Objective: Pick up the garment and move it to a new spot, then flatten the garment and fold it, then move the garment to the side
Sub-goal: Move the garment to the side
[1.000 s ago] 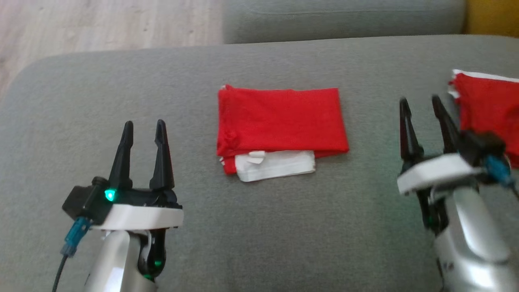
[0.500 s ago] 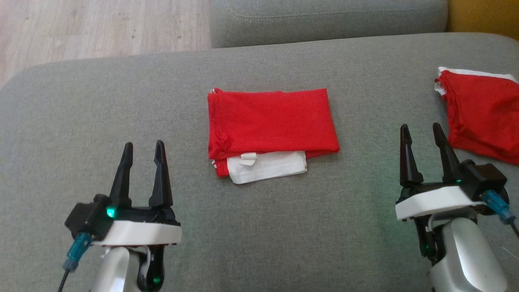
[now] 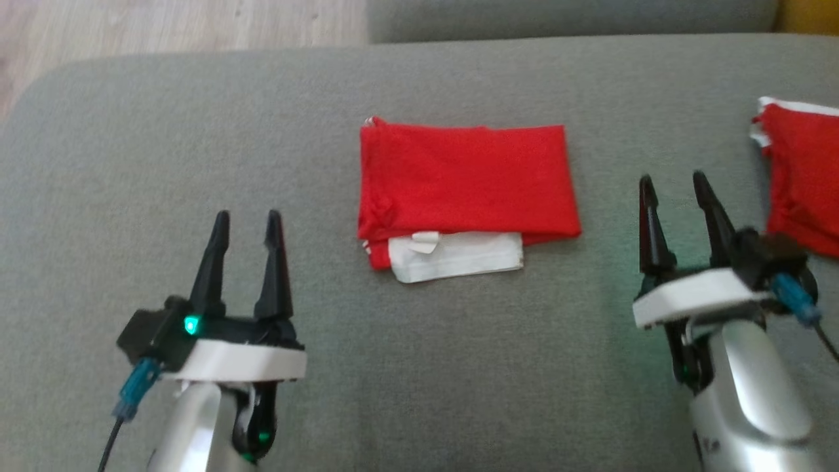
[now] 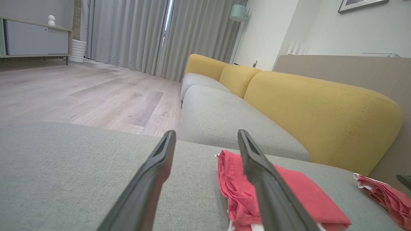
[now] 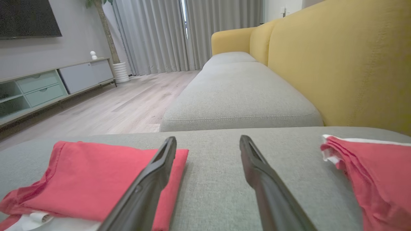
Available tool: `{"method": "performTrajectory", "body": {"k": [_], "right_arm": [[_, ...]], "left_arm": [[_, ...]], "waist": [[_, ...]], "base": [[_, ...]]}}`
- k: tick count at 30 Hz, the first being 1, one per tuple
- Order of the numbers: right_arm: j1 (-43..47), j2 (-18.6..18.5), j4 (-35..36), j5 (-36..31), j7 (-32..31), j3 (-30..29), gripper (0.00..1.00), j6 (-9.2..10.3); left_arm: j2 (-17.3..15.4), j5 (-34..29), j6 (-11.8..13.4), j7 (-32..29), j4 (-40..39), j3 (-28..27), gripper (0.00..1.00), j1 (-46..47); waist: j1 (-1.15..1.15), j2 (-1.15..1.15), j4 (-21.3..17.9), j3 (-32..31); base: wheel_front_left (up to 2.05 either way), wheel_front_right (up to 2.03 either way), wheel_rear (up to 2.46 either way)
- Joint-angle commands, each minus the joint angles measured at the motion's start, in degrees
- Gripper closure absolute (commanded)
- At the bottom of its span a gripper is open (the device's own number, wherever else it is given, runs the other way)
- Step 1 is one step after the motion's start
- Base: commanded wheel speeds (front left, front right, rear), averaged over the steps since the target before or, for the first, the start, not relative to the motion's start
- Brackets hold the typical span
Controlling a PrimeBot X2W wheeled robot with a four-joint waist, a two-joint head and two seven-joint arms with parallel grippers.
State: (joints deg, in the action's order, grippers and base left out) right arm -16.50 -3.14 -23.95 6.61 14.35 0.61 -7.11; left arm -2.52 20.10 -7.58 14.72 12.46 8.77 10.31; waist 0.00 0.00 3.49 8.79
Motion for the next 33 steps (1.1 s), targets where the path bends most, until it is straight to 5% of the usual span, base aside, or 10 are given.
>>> {"method": "performTrajectory", "body": {"k": [1,20,21,22,33], "right_arm": [[-4.6,0.3,0.0,-0.9,-0.4,1.3,0.0,-0.37],[-16.7,0.3,-26.3,4.4,-8.5,4.3,0.0,-0.37],[-17.2,0.3,-27.3,4.6,-8.3,4.9,0.35,-0.37],[-17.6,0.3,-28.0,4.7,-7.7,5.5,1.0,-0.37],[-22.1,-1.2,-27.9,-6.2,-0.1,7.8,1.0,-0.37]], "left_arm": [[-0.4,0.1,0.1,0.3,-2.4,-0.6,0.0,3.8],[-0.4,1.9,0.4,0.3,-2.7,3.4,0.0,6.7],[-0.4,1.9,0.5,0.3,-2.8,3.4,0.0,6.7],[-0.4,1.9,0.6,0.3,-2.8,3.4,0.0,6.6],[-0.4,0.8,0.5,0.3,-3.6,4.5,0.0,6.6]], "waist": [[0.0,0.0,2.1,2.2],[0.0,0.0,9.6,6.2],[0.0,0.0,9.6,6.2],[0.0,0.0,9.4,6.2],[0.0,0.0,2.5,4.2]], "base": [[0.0,0.0,0.0],[0.0,0.0,0.0],[0.0,0.0,0.0],[0.0,0.0,0.0],[0.0,0.0,0.0]]}}
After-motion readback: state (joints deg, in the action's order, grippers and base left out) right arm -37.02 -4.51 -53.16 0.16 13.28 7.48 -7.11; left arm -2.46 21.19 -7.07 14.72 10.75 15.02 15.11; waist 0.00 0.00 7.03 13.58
